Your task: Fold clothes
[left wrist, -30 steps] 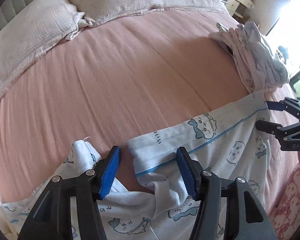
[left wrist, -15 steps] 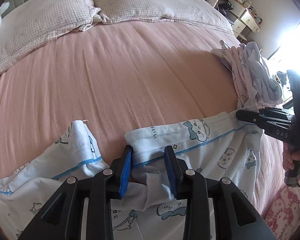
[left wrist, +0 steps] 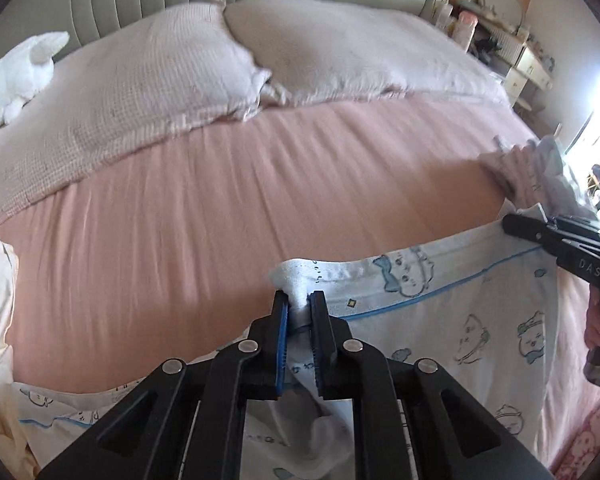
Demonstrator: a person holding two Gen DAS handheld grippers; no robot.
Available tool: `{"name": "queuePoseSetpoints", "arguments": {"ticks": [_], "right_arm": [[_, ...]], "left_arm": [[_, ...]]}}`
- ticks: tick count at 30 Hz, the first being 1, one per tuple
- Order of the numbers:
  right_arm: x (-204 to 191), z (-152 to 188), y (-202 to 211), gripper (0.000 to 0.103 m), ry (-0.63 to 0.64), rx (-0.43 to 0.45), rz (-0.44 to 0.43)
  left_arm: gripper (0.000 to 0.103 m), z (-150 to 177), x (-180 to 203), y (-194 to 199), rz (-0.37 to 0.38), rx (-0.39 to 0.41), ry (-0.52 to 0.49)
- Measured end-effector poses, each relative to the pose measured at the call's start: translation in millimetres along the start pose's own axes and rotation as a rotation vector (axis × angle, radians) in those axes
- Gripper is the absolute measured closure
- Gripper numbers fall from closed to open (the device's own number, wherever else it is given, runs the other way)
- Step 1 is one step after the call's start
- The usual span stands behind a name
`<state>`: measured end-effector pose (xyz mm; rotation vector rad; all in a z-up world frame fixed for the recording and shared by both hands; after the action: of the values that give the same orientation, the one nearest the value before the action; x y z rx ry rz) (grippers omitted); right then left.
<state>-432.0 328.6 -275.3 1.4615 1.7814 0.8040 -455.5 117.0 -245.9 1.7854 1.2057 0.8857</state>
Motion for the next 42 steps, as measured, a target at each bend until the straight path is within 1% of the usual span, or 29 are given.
{"name": "queuePoseSetpoints", "arguments": {"ticks": [2,3,4,5,6,7,8,9,10,11,13,16,17,18,20,21,23,25,27,28,29,30,31,32,34,37,38,40,42], "right_arm": [[-1.5,9.6,-34.7,0.095,0.02,-0.123,0.007],[1.0,11.2,-37.7,0.094,0.004,-0.124,-0.005],[5.5,10.6,-28.2,0.093,-0.036,-0.083,-0.029],[10.1,10.3,-15.9,0.091,-0.076,-0.048,-0.045],[14.4,9.7,-0.7,0.09,-0.096,-0.012,-0.033],[18.3,8.8,16.2,0.085,-0.105,0.026,-0.004],[22.3,7.9,33.1,0.075,-0.114,0.065,0.025],[15.9,12.5,44.4,0.07,-0.092,0.055,0.013],[2.1,21.2,51.6,0.066,-0.047,0.009,-0.029],[-11.6,30.1,59.0,0.066,-0.003,-0.038,-0.071],[-54.1,64.7,58.0,0.066,0.105,-0.151,-0.16],[-122.3,123.7,52.0,0.066,0.273,-0.329,-0.293],[-144.4,143.3,50.5,0.066,0.33,-0.388,-0.337],[-157.8,156.1,50.2,0.066,0.39,-0.412,-0.333],[-172.2,171.0,51.2,0.066,0.517,-0.404,-0.253],[-169.2,175.9,53.9,0.066,0.531,-0.417,-0.22],[-147.9,182.4,63.0,0.066,0.487,-0.472,-0.164],[-127.6,187.1,76.7,0.066,0.453,-0.478,-0.092],[-107.4,191.4,91.9,0.066,0.422,-0.47,-0.016],[-108.5,194.1,95.9,0.066,0.417,-0.461,-0.003],[-118.0,197.2,97.1,0.066,0.421,-0.449,-0.01],[-127.4,200.3,98.4,0.066,0.424,-0.436,-0.017],[-136.9,203.5,99.6,0.064,0.428,-0.424,-0.023],[-146.4,206.6,100.8,0.056,0.431,-0.411,-0.03],[-165.3,212.8,103.4,0.046,0.438,-0.386,-0.043],[-193.7,222.2,107.3,0.046,0.448,-0.349,-0.063],[-203.2,225.3,108.6,0.043,0.451,-0.336,-0.07],[-222.2,231.5,111.2,0.041,0.457,-0.311,-0.083],[-228.6,232.4,116.9,0.041,0.49,-0.281,-0.083]], "left_arm": [[0.088,-2.9,-2.7,3.8,-0.015,-0.003,-0.039],[0.087,-9.3,-3.8,16.5,-0.035,0.041,-0.048],[0.086,-16.2,-6.1,31.5,-0.057,0.096,-0.051],[0.082,-21.0,-10.0,49.1,-0.063,0.15,-0.037],[0.077,-19.5,-12.2,61.7,-0.033,0.152,-0.021],[0.059,-18.0,-14.4,74.3,-0.002,0.155,-0.006],[0.043,-16.6,-16.6,87.0,0.028,0.158,0.009],[0.042,-10.1,-16.4,96.1,0.073,0.131,0.015],[0.042,7.0,-11.0,98.2,0.147,0.046,-0.001],[0.042,25.5,-5.9,99.8,0.198,-0.034,-0.023],[0.042,68.4,2.6,97.8,0.197,-0.163,-0.098],[0.042,128.2,6.0,87.6,0.108,-0.31,-0.176],[0.042,143.0,2.5,83.9,0.08,-0.344,-0.162],[0.042,157.2,-1.7,80.9,0.053,-0.377,-0.147],[0.042,183.7,-14.3,77.9,0.0,-0.43,-0.12],[0.042,196.5,-23.9,78.3,-0.056,-0.45,-0.13],[0.042,209.4,-37.3,89.9,-0.127,-0.451,-0.123],[0.042,214.5,-44.6,106.7,-0.167,-0.428,-0.107],[0.042,212.2,-36.1,122.4,-0.157,-0.39,-0.109],[0.042,212.4,-29.4,128.9,-0.135,-0.38,-0.11],[0.042,215.5,-17.5,132.5,-0.077,-0.388,-0.112],[0.042,219.8,-7.4,135.6,-0.042,-0.395,-0.124],[0.042,226.7,-0.9,137.4,-0.052,-0.402,-0.157],[0.042,233.6,5.5,139.1,-0.063,-0.409,-0.191],[0.042,248.4,10.3,141.9,-0.094,-0.426,-0.23],[0.042,264.9,9.4,144.2,-0.1,-0.426,-0.234],[0.042,268.6,8.8,143.5,-0.111,-0.425,-0.236],[0.042,270.0,9.0,140.7,-0.15,-0.426,-0.236],[0.042,266.1,11.8,139.4,-0.168,-0.418,-0.23]]}}
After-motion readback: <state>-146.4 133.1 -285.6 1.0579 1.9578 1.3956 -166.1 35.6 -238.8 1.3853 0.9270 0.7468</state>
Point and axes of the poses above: each gripper's, at about its wrist camera, not at the fingertips, and y roughly against the way its jaws point, x to its right, z to its underside, the point moved 6 cm from there along -y, roughly the way its jaws point, and after that the axes turned 5 degrees about y, right-handed, at the moved point
